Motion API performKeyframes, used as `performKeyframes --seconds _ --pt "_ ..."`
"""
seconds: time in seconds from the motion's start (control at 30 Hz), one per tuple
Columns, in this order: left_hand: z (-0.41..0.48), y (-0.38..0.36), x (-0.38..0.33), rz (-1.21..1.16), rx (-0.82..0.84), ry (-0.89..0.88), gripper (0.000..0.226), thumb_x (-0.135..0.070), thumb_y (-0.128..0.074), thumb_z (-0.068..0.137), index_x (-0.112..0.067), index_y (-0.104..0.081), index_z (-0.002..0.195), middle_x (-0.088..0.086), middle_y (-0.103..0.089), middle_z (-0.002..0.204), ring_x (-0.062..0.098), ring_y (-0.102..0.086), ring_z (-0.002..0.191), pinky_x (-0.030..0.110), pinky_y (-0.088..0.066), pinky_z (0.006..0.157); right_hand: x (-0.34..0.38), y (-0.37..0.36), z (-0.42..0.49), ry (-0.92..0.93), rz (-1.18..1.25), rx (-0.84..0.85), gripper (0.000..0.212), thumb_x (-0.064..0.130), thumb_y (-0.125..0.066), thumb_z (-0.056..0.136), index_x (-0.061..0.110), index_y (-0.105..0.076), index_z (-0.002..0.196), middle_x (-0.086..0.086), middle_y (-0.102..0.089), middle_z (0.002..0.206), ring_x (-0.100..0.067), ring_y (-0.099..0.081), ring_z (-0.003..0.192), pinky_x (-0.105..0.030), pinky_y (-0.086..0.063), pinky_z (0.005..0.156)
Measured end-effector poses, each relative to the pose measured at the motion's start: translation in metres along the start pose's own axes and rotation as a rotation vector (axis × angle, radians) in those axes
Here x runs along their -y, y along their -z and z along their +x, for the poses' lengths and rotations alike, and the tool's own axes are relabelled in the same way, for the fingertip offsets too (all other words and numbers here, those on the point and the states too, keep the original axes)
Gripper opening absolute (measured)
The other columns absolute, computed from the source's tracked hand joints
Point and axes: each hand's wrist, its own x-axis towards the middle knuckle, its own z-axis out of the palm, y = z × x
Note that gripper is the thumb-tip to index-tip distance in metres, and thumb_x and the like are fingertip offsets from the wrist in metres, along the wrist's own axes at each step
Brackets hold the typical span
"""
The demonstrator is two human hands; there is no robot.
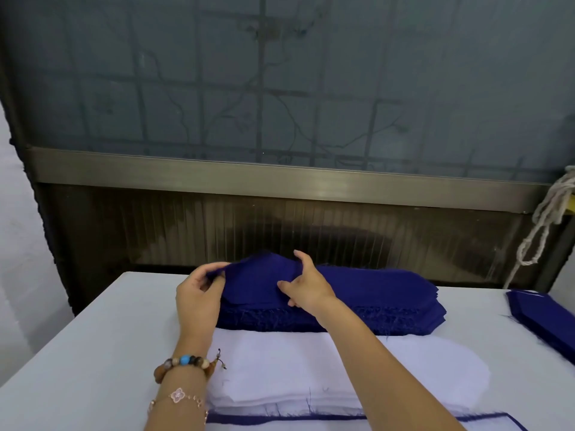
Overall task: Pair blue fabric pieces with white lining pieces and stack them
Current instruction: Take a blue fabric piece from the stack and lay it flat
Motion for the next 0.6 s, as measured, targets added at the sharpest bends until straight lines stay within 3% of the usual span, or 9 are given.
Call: performKeyframes --seconds 0.07,0.17,0.3,0.43,0.6 --pt "0.001 0.000 0.000 -0.028 -0.027 0.019 0.030 0.002 -0.056 0.091 -0.023 -0.070 0.086 -0.010 -0.072 0.085 0.006 -0.066 0.089 0.019 -0.052 0.071 -0.002 0.004 0.004 -0.042 0.039 0.019 0.078 0.018 -0.062 0.092 0.035 -0.012 0.151 -0.002 -0.068 0.071 -0.009 -0.064 0.054 -0.024 -0.056 0.060" --pt "0.001 -0.001 -0.001 -0.017 -0.061 0.057 0.028 -0.002 -0.057 0.092 -0.025 -0.069 0.082 -0.014 -0.069 0.080 0.006 -0.064 0.085 0.022 -0.050 0.070 -0.004 0.014 0.005 -0.078 0.097 0.051 0.058 0.011 -0.059 0.094 0.026 -0.031 0.143 -0.006 -0.067 0.071 -0.010 -0.061 0.046 -0.023 -0.055 0.052" --pt "0.003 -0.002 0.000 -0.028 -0.111 0.123 0.024 -0.010 -0.056 0.094 -0.031 -0.064 0.083 -0.007 -0.068 0.086 0.015 -0.062 0.089 0.034 -0.054 0.075 -0.016 0.036 0.003 -0.126 0.023 -0.023 0.037 0.014 -0.059 0.095 0.017 -0.045 0.128 -0.007 -0.064 0.074 -0.009 -0.058 0.044 -0.022 -0.051 0.043" --pt "0.002 0.000 -0.001 -0.091 -0.082 0.165 0.014 -0.015 -0.055 0.095 -0.023 -0.067 0.096 0.000 -0.072 0.088 0.022 -0.066 0.091 0.044 -0.057 0.079 -0.042 0.083 0.000 -0.191 -0.118 -0.101 0.018 0.017 -0.059 0.094 0.016 -0.055 0.112 -0.004 -0.062 0.071 -0.008 -0.057 0.043 -0.021 -0.048 0.043" --pt "0.002 0.004 0.000 -0.130 -0.050 0.144 0.007 -0.027 -0.063 0.092 -0.030 -0.069 0.095 -0.002 -0.075 0.090 0.017 -0.070 0.090 0.036 -0.058 0.074 -0.082 0.150 -0.007 -0.338 -0.233 -0.253 0.009 0.024 -0.064 0.089 0.016 -0.062 0.093 -0.006 -0.065 0.073 -0.013 -0.060 0.048 -0.023 -0.048 0.044"
